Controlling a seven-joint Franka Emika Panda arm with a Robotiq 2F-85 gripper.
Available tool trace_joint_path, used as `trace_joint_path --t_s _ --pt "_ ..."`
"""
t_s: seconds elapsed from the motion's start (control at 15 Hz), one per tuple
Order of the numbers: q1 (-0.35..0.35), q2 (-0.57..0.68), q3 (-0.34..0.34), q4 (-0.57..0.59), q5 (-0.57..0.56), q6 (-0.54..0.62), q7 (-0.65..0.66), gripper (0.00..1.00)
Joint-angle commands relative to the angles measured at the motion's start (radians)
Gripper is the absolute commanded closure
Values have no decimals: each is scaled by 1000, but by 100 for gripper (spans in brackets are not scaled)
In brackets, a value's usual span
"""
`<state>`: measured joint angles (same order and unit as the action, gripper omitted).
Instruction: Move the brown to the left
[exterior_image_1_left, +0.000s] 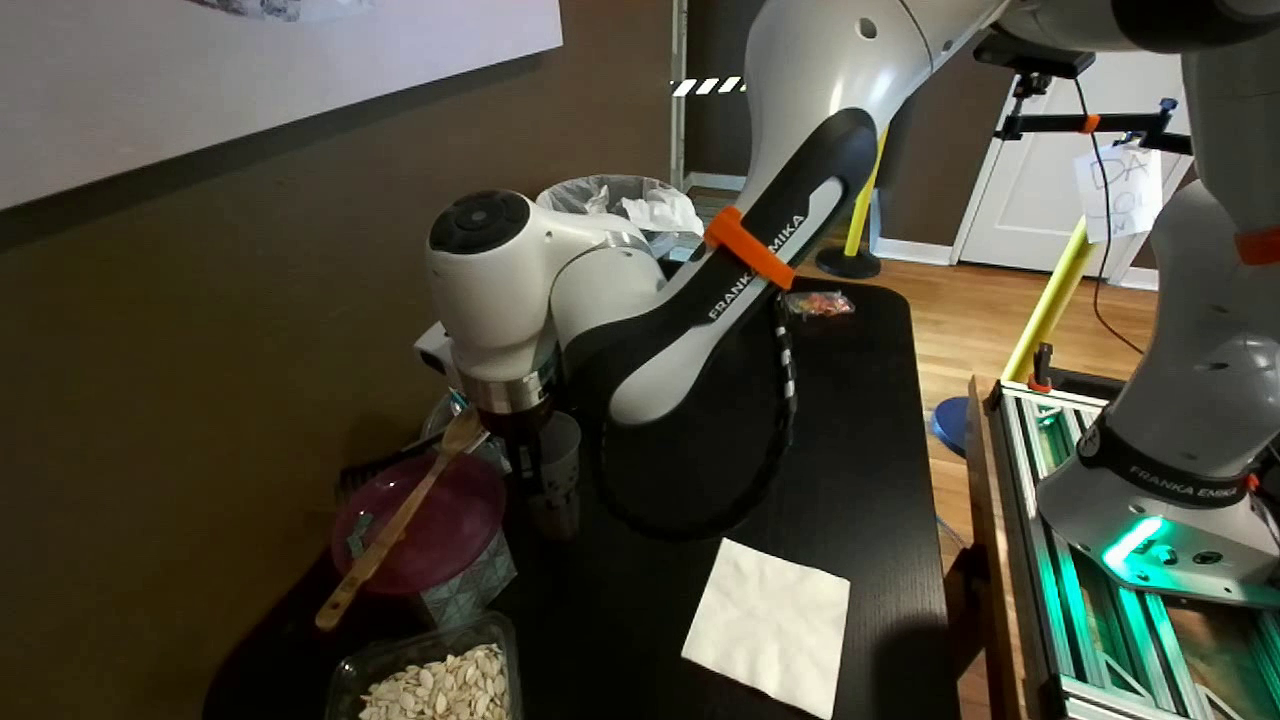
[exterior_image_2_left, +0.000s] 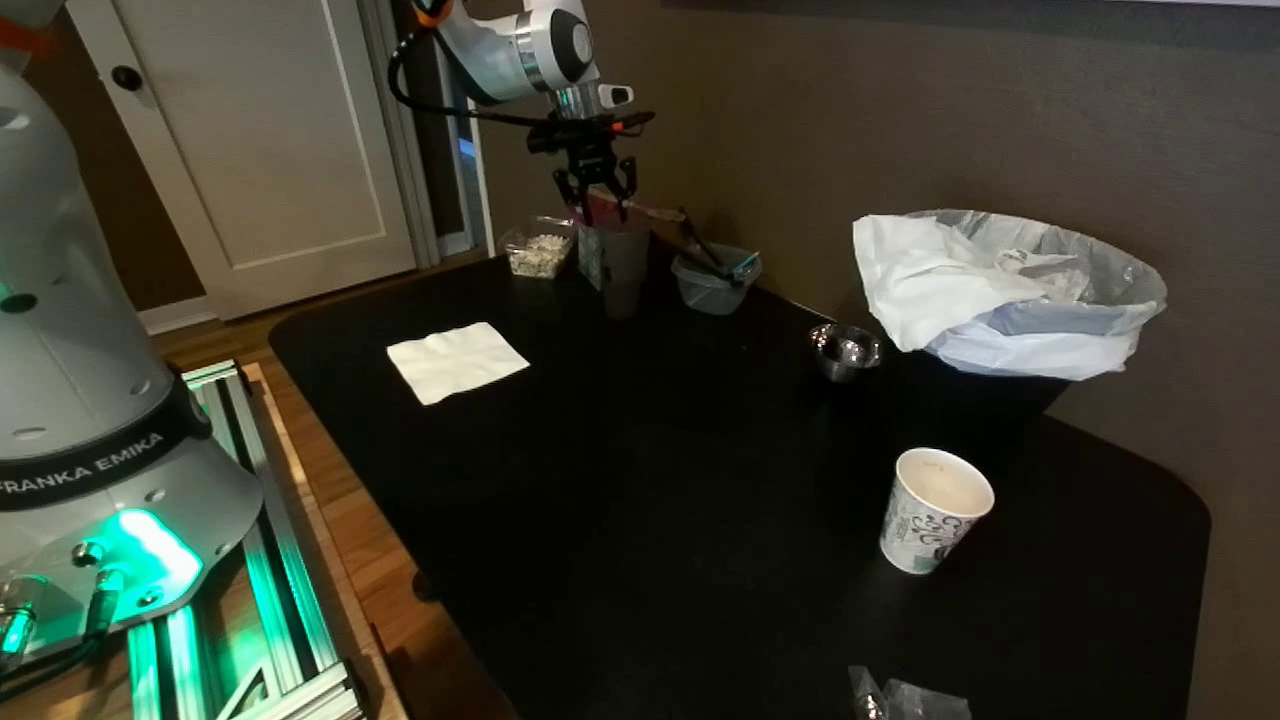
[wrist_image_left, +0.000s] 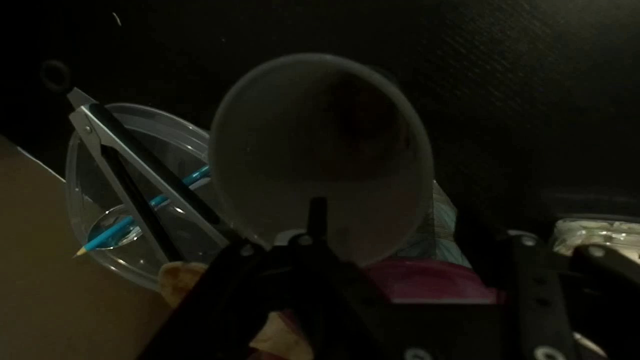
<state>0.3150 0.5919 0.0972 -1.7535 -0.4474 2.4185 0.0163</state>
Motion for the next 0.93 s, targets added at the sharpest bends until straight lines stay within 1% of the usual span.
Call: trace_joint_path --t_s 0.0,0.07,0.2,0.27,0.33,0.4,0.47,0.6,0.87 --pt "12 -69 -3 -55 9 4 -1 2" --pt "16 -91 -4 -65 13 -12 11 0" --pt "12 -131 4 -81 36 -34 23 0" --pt "14 -154 0 -91 40 -36 51 0" --pt "17 -174 -9 -88 57 -62 115 0" --pt "9 -193 -6 -87 80 -89 142 0" --pt "-8 -211 -1 -86 110 -106 154 0" --pt "-63 -247 10 -86 204 -160 122 0" --pt "-155 -286 -36 -117 302 -170 149 0"
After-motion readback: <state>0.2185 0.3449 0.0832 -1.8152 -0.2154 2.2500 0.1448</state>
